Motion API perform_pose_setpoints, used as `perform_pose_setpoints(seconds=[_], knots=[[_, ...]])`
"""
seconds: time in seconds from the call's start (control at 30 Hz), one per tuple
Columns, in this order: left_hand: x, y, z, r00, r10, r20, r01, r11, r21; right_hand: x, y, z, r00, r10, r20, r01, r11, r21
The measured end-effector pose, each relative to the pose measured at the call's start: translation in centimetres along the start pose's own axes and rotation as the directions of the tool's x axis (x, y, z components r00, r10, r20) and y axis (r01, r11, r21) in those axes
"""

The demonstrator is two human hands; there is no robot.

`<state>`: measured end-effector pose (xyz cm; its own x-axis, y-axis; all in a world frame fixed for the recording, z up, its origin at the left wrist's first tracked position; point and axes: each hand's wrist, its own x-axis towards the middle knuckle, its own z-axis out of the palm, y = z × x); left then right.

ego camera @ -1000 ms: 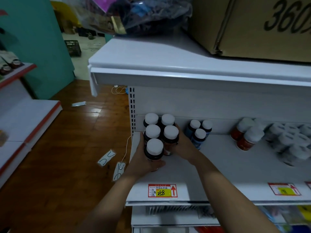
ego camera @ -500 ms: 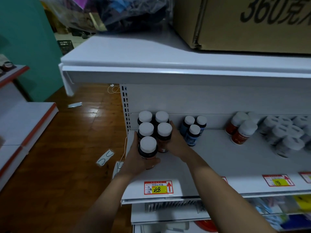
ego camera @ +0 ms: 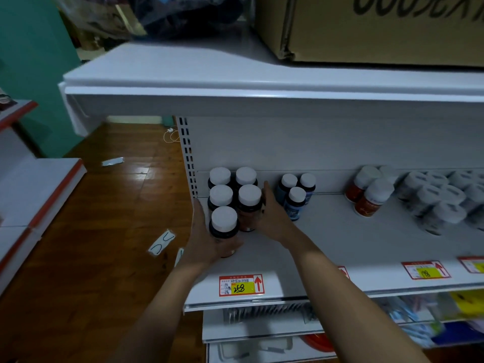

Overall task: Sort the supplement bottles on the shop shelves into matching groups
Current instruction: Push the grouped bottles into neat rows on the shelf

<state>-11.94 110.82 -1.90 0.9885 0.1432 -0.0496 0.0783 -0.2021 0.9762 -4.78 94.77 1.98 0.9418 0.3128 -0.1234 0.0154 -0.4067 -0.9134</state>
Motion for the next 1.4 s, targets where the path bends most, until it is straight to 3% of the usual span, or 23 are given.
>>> perform_pose_setpoints(seconds=[0.1, 0.17, 0.23, 0.3, 0.4, 0.47, 0.57, 0.7, 0.83, 1.13, 1.27, 1.4], knots=[[-2.0, 1.9, 0.8, 0.966, 0.102, -0.236, -0.085, 0.993, 0.083, -1.5, 1.3, -1.5, 0.997, -0.069, -0.029, 0.069, 0.998, -0.003], [-3.1, 3.4, 2.3, 0.885, 0.236, -0.401, -0.155, 0.962, 0.223, -2.4, 2.7, -3.2, 0.989, -0.098, -0.109, 0.105, 0.992, 0.063], [-3.2, 4.7, 4.6, 0.801, 0.426, -0.421, -0.292, 0.892, 0.345, -2.8, 4.0, -5.5, 0.966, -0.119, -0.231, 0.145, 0.984, 0.101], [-2.7, 5.8, 8.1, 0.768, 0.537, -0.348, -0.376, 0.818, 0.435, -2.8, 5.0, -8.3, 0.919, -0.134, -0.37, 0.162, 0.986, 0.046], [-0.7, 6.6, 13.8, 0.853, 0.478, -0.209, -0.363, 0.831, 0.421, -2.0, 6.5, -12.2, 0.876, -0.097, -0.473, 0.131, 0.991, 0.04], [1.4, 5.5, 17.0, 0.907, 0.401, -0.13, -0.322, 0.858, 0.401, -0.5, 7.8, -13.8, 0.909, -0.012, -0.416, 0.044, 0.997, 0.067], [4.6, 3.2, 19.9, 0.959, 0.225, -0.174, -0.178, 0.951, 0.253, 1.1, 9.0, -14.7, 0.961, 0.09, -0.26, -0.075, 0.995, 0.067], [7.0, 2.2, 20.6, 0.97, 0.105, -0.22, -0.054, 0.972, 0.228, 1.9, 9.5, -14.8, 0.988, 0.134, -0.078, -0.133, 0.991, 0.011], [8.4, 2.7, 20.3, 0.983, 0.117, -0.141, -0.077, 0.962, 0.263, 2.2, 9.2, -14.9, 0.994, 0.112, 0.011, -0.112, 0.994, 0.005], [8.8, 2.3, 19.7, 0.992, 0.084, -0.093, -0.056, 0.959, 0.278, 2.0, 8.9, -14.9, 0.996, 0.086, 0.034, -0.086, 0.996, 0.023], [8.2, 2.8, 19.7, 0.986, 0.005, -0.169, 0.036, 0.971, 0.238, 1.8, 8.6, -15.0, 0.99, 0.138, 0.017, -0.138, 0.99, 0.005], [5.7, 2.8, 20.6, 0.961, 0.099, -0.259, -0.015, 0.951, 0.309, 0.2, 9.0, -15.2, 0.981, 0.186, -0.05, -0.181, 0.98, 0.085]])
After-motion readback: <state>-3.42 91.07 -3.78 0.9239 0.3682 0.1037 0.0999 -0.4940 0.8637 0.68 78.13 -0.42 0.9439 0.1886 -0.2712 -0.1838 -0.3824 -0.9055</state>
